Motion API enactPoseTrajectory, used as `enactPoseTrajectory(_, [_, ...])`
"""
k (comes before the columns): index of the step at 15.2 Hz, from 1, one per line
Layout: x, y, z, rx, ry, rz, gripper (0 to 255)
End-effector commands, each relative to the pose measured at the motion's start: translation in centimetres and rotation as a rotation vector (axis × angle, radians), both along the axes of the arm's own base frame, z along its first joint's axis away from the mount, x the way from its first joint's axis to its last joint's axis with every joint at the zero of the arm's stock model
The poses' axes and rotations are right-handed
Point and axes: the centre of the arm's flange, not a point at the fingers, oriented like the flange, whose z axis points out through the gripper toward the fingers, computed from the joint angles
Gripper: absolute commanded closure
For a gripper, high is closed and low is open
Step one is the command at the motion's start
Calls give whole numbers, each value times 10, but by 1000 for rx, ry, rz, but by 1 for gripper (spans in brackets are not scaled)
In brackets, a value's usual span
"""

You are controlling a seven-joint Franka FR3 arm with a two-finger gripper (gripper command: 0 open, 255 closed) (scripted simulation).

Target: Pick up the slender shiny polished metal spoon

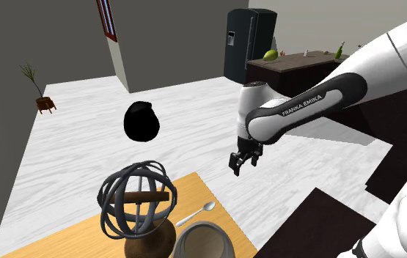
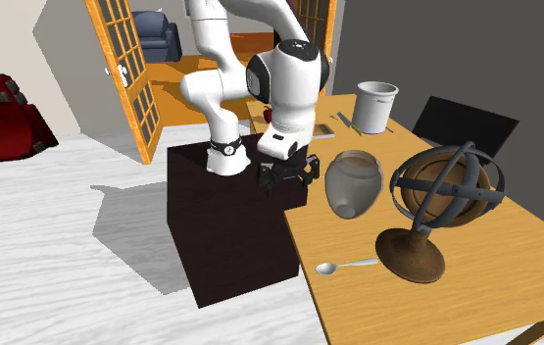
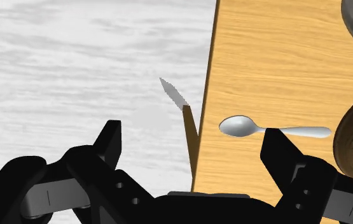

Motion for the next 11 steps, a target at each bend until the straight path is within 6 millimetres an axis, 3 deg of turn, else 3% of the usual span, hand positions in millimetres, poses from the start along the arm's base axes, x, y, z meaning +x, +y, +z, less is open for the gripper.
enactPoseTrajectory(1, [8,10,-23,6,8,-8,0])
enactPoseTrajectory(11, [58,59,-137,34,53,-47,0])
